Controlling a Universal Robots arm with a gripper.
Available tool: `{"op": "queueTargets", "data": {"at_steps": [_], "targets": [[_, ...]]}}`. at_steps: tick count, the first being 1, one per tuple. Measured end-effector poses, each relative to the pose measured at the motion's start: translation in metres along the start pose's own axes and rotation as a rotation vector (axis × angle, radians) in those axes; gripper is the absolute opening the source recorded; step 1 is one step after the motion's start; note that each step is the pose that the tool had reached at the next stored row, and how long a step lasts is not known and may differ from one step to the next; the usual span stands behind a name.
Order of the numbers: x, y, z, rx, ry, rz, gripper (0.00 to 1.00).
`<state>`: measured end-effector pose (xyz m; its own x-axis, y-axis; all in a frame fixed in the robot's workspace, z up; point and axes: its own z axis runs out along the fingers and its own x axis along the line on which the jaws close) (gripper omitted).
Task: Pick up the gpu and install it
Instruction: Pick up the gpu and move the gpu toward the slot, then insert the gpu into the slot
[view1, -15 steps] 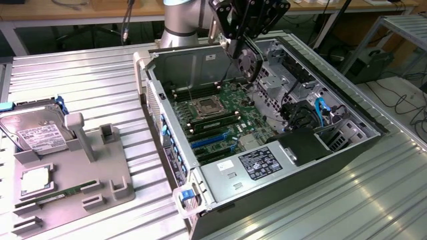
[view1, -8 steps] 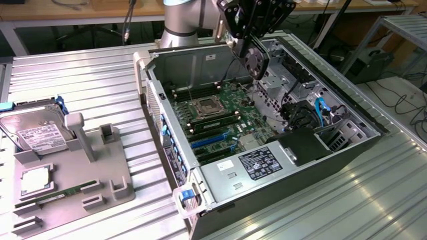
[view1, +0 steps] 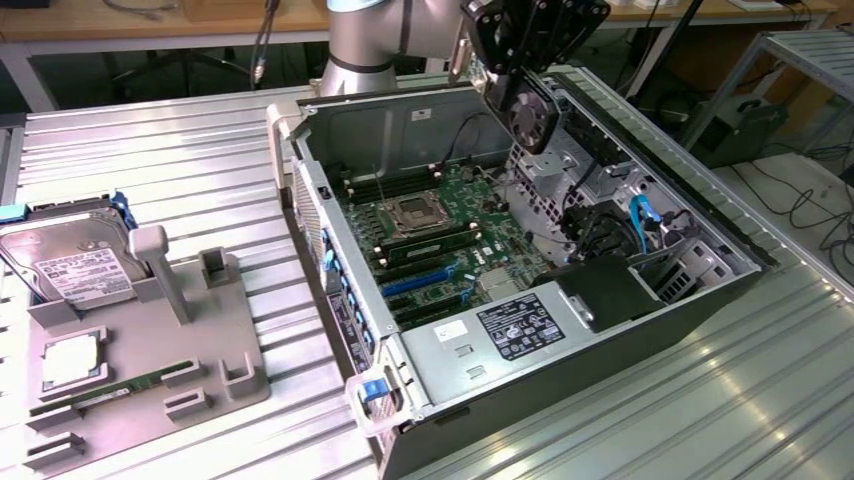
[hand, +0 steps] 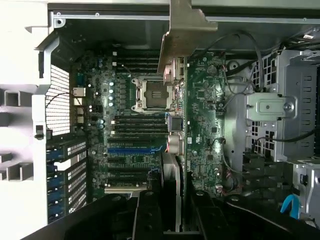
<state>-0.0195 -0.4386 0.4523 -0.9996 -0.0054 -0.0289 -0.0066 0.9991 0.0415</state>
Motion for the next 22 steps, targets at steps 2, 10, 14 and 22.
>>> {"op": "queueTargets", "data": {"at_steps": [2, 10, 14, 22], "targets": [[-0.007, 0.0006, 0.001, 0.0001, 0.0, 0.0, 0.27], [-0.018, 0.0007, 0.0024, 0.0001, 0.0, 0.0, 0.27], [-0.018, 0.0007, 0.0024, 0.0001, -0.0001, 0.0, 0.27], [-0.018, 0.0007, 0.0024, -0.0013, 0.0018, -0.045, 0.27]]}}
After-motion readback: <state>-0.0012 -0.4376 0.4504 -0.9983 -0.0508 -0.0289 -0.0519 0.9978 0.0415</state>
